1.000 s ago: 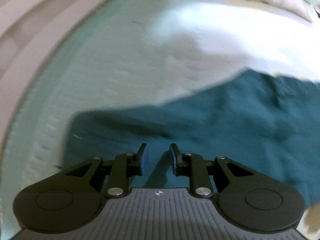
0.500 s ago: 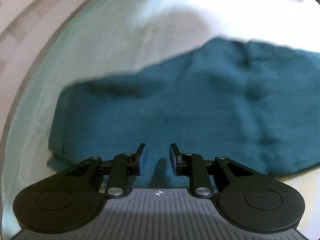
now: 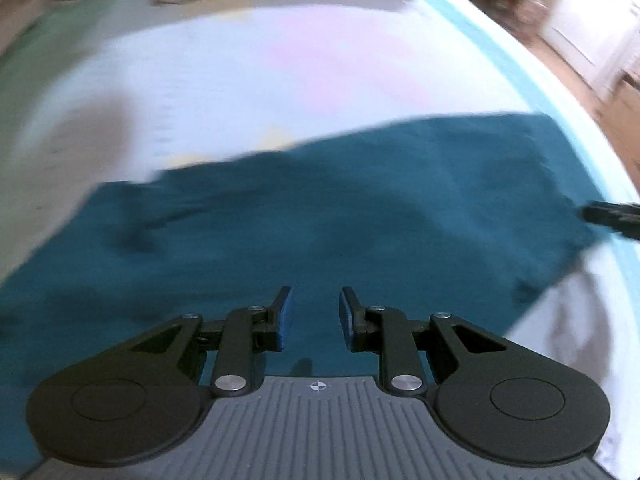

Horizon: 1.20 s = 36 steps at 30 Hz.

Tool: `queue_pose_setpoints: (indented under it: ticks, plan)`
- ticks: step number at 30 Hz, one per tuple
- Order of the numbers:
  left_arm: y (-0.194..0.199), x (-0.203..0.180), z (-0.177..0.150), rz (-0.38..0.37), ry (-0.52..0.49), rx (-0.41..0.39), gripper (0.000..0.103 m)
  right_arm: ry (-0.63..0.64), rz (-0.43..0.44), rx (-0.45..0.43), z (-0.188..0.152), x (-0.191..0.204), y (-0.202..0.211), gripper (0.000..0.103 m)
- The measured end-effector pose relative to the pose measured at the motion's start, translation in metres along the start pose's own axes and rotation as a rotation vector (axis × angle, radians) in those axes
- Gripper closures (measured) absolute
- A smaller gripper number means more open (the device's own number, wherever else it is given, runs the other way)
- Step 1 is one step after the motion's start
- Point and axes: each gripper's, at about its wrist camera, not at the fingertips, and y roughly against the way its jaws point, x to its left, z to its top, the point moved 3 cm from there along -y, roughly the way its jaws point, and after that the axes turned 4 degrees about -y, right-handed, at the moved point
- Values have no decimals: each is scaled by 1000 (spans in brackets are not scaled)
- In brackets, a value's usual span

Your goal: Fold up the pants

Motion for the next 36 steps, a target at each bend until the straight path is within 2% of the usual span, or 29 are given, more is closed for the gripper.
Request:
queue_pose_setpoints:
  ticks: [4, 6, 9, 10, 12, 13, 14, 16, 19, 22, 23, 25, 27, 29, 32, 36]
  plan:
    - [-13, -41, -4, -56, -73, 7, 79, 179, 134, 23, -10, 55, -12, 59]
    - [-21, -54, -3, -73, -95, 12, 79, 227, 172, 22, -8, 74, -22, 62]
    - [-29, -64, -6, -83, -91, 38, 79, 294, 198, 28, -7, 91, -36, 63]
    - [-31, -64, -7, -89, -89, 50, 79, 326, 198, 38, -12, 96, -36, 67]
    - [-34, -65, -11, -89, -91, 74, 79, 400, 185, 90, -21, 100, -44, 72]
    - [-37, -64, -12, -92, -93, 87, 79, 430, 187, 148, -29, 100, -48, 82]
    - [-38, -65, -15, -100, -94, 103, 79, 441, 196, 204, -41, 96, -50, 84]
    - [-41, -66, -22, -121, -91, 146, 79, 433, 212, 195, -48, 90, -40, 84]
    - [-40, -70, -22, -111, -109, 144, 79, 367, 213, 191, -44, 77, -27, 88]
    - [-37, -77, -8, -117, -130, 100, 79, 192, 191, 76, -24, 45, -5, 86]
    - [-35, -80, -3, -124, -133, 86, 79, 140, 151, 30, -16, 32, 2, 82]
    - [-33, -85, 7, -134, -150, 60, 79, 38, 32, -50, -1, -4, 14, 65]
    - [-35, -90, 15, -132, -170, 43, 79, -44, -63, -89, 9, -38, 21, 55]
    - [-36, -94, 20, -142, -178, 43, 79, -113, -134, -92, 15, -75, 24, 49]
    - [-39, -100, 22, -152, -187, 42, 79, -186, -170, -72, 11, -111, 24, 47]
    - [-47, -102, 25, -162, -184, 51, 79, -276, -73, 13, -2, -146, 13, 46]
